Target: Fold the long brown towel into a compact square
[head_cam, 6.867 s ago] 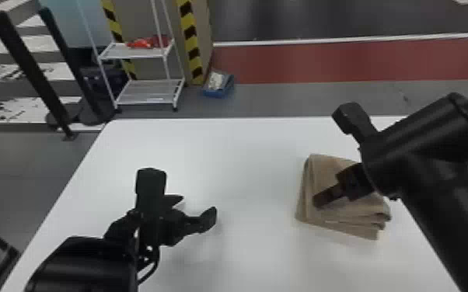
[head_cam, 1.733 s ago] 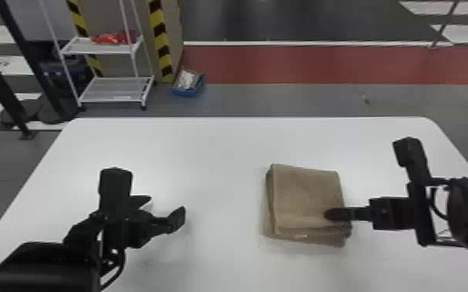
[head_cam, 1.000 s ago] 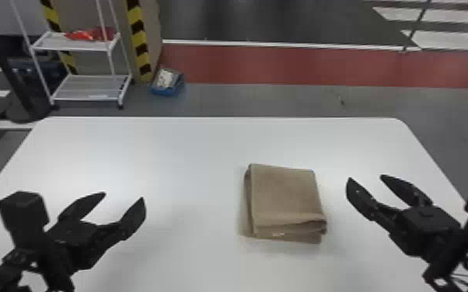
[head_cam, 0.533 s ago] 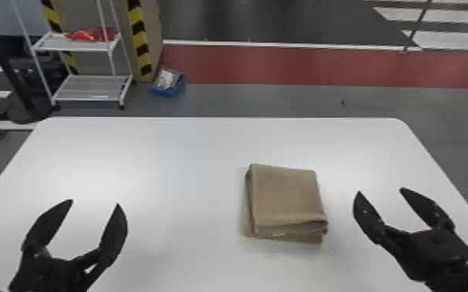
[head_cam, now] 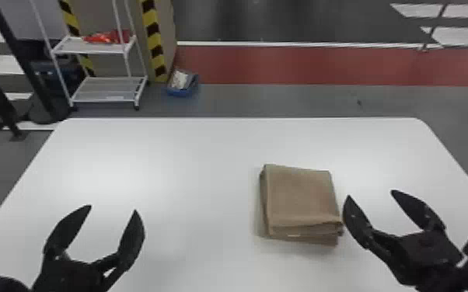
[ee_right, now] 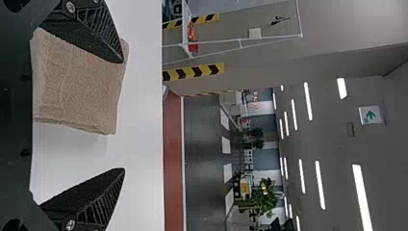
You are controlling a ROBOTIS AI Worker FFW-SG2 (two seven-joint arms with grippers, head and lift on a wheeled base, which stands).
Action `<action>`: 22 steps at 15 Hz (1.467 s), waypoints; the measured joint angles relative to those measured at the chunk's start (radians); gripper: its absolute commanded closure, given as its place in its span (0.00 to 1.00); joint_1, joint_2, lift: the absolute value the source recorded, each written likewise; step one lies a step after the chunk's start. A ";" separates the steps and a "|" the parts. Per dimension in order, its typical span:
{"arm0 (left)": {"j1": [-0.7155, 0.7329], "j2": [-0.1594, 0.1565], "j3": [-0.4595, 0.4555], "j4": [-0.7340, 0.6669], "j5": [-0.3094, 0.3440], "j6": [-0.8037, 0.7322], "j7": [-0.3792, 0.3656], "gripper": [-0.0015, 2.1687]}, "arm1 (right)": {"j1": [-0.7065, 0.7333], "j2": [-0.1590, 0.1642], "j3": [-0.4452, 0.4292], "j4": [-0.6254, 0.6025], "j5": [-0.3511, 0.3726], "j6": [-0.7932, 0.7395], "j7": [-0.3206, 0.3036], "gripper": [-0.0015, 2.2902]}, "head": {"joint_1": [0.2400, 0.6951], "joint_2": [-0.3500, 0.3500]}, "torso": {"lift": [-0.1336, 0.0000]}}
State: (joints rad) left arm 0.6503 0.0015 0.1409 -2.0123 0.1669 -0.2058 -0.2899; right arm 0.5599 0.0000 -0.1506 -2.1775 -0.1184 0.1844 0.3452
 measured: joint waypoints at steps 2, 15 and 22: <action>-0.009 0.000 0.006 0.006 0.005 0.016 0.001 0.04 | 0.003 0.000 0.034 -0.002 0.039 -0.002 -0.002 0.04 | 1.00 0.58 | 0.07; -0.006 -0.002 0.019 -0.006 0.022 0.046 0.000 0.05 | 0.028 0.000 0.065 0.020 0.083 -0.038 -0.008 0.04 | 1.00 0.62 | 0.07; 0.025 -0.002 0.020 -0.047 0.021 0.045 -0.014 0.05 | 0.034 0.000 0.062 0.035 0.076 -0.078 -0.006 0.04 | 1.00 0.61 | 0.07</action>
State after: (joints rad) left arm 0.6755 0.0000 0.1610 -2.0594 0.1878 -0.1603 -0.3038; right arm 0.5936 0.0000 -0.0889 -2.1424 -0.0423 0.1060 0.3390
